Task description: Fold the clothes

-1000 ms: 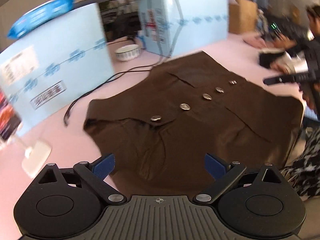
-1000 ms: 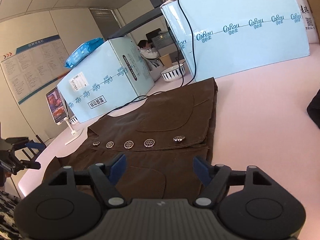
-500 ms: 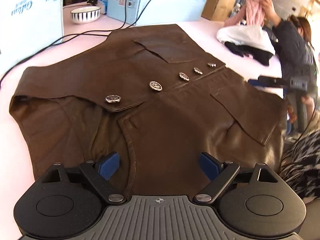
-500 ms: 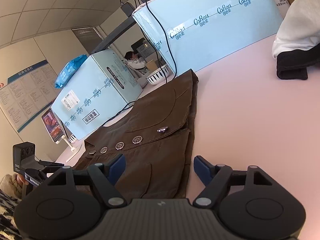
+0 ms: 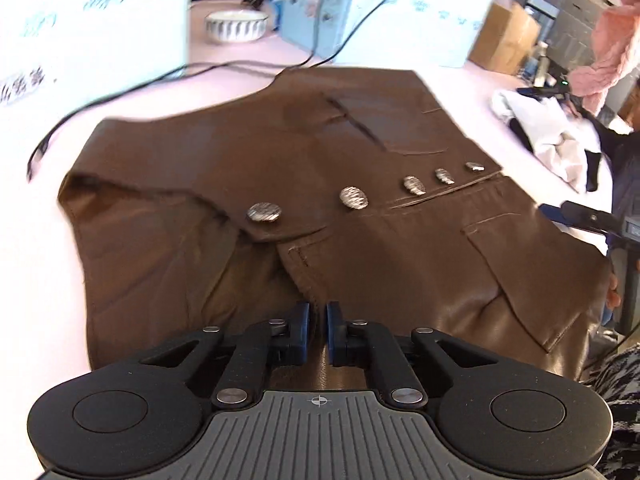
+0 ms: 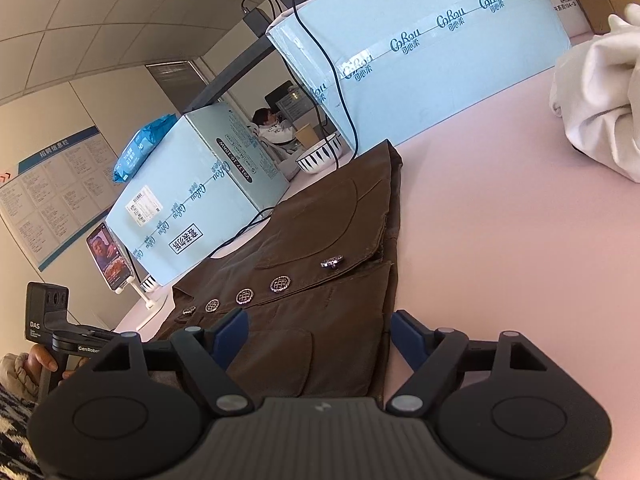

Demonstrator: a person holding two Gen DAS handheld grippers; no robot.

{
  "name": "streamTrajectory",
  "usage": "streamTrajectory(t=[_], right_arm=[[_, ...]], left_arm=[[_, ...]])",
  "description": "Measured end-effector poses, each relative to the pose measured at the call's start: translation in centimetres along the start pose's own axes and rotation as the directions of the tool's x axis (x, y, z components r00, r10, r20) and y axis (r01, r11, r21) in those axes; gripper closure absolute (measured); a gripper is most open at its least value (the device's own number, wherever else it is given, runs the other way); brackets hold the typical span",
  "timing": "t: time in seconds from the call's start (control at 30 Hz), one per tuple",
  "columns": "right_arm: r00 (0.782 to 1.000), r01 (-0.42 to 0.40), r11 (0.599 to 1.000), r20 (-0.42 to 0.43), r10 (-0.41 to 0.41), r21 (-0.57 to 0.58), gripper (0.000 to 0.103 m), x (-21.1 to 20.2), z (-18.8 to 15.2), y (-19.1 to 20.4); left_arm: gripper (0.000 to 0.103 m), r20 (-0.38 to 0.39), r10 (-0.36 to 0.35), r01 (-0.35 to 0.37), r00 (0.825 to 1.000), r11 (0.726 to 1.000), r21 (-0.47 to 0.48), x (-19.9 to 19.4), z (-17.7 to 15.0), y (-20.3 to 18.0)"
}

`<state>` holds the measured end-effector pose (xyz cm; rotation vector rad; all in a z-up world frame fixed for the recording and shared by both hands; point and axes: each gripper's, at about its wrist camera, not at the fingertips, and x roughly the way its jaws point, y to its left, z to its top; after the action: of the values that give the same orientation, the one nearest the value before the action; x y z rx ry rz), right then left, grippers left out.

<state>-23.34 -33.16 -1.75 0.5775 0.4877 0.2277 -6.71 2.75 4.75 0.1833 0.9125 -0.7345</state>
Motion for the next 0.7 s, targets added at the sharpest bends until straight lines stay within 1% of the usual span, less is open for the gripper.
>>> streamTrajectory(t=[0.07,0.13,0.17,0.2,0.27,0.3,0.33,0.37,0.4,0.43,0.47,0.5,0.53,0.57,0.6,0.63,0.7], right_arm=[[1.000,-0.003,1.000,0.000,0.003,-0.002,0.019,0.0,0.0,0.1],[1.000,-0.003,1.000,0.000,0.003,-0.008,0.019,0.0,-0.2,0.2],[1.000,-0.003,1.000,0.001,0.003,-0.011,0.019,0.0,-0.2,0.2],[1.000,-0.001,1.000,0.000,0.001,-0.018,0.019,-0.1,-0.4,0.3],[1.000,-0.003,1.000,-0.007,0.002,-0.026,0.019,-0.2,-0.3,0.4],[1.000,-0.004,1.000,-0.011,0.003,-0.028,0.018,-0.3,-0.3,0.4],[1.000,-0.006,1.000,-0.016,0.006,-0.028,0.018,-0.3,-0.1,0.4],[1.000,-0.006,0.999,-0.015,0.005,-0.032,0.018,-0.3,0.0,0.4],[1.000,-0.005,0.999,-0.014,0.005,-0.036,0.017,-0.3,0.2,0.3],[1.000,-0.005,0.999,-0.013,0.004,-0.039,0.016,-0.4,0.3,0.3],[1.000,-0.005,0.999,-0.012,0.004,-0.043,0.015,-0.4,0.5,0.3],[1.000,-0.003,0.999,-0.011,0.003,-0.045,0.015,-0.4,0.7,0.2],[1.000,-0.004,0.999,-0.012,0.003,-0.044,0.015,-0.3,0.8,0.1],[1.000,-0.006,0.999,-0.014,0.005,-0.040,0.014,-0.2,1.0,0.0],[1.000,-0.012,0.999,-0.017,0.012,-0.035,0.014,0.0,1.1,-0.2],[1.000,-0.019,0.999,-0.020,0.019,-0.027,0.014,-0.1,1.1,-0.2],[0.999,-0.033,0.999,-0.040,0.033,-0.016,0.014,0.5,1.4,-0.4]], left_arm=[[0.095,0.002,0.025,-0.025,1.000,1.000,0.004,0.7,0.5,0.0],[0.095,0.001,0.042,-0.042,0.999,0.999,-0.025,1.5,0.4,0.8],[0.092,0.009,0.048,-0.048,0.999,0.998,-0.040,1.7,0.3,1.1],[0.088,0.024,0.059,-0.057,0.998,0.997,-0.044,1.6,0.2,1.3],[0.082,0.038,0.085,-0.083,0.996,0.995,-0.046,0.9,-0.1,1.2],[0.070,0.033,0.103,-0.101,0.994,0.993,-0.053,0.2,-0.2,1.3],[0.060,0.028,0.121,-0.119,0.992,0.991,-0.061,-0.5,-0.3,1.4],[0.038,0.025,0.137,-0.135,0.990,0.989,-0.068,-1.3,-0.5,1.5],[0.028,0.041,0.129,-0.126,0.991,0.989,-0.078,-2.6,-0.7,1.8],[0.027,0.070,0.126,-0.120,0.990,0.989,-0.086,-4.0,-1.1,1.9],[0.024,0.089,0.135,-0.128,0.987,0.988,-0.085,-5.3,-1.6,2.0],[0.019,0.108,0.145,-0.136,0.984,0.987,-0.084,-6.6,-2.1,2.1],[0.017,0.125,0.154,-0.144,0.980,0.986,-0.082,-7.9,-2.7,2.2],[0.012,0.131,0.161,-0.154,0.978,0.986,-0.065,-9.8,-4.1,2.1],[0.009,0.123,0.152,-0.148,0.981,0.988,-0.039,-10.6,-4.9,2.0],[0.009,0.127,0.154,-0.155,0.980,0.988,-0.003,-11.6,-6.3,1.6],[0.009,0.163,0.224,-0.234,0.961,0.971,0.042,-12.6,-8.4,0.7]])
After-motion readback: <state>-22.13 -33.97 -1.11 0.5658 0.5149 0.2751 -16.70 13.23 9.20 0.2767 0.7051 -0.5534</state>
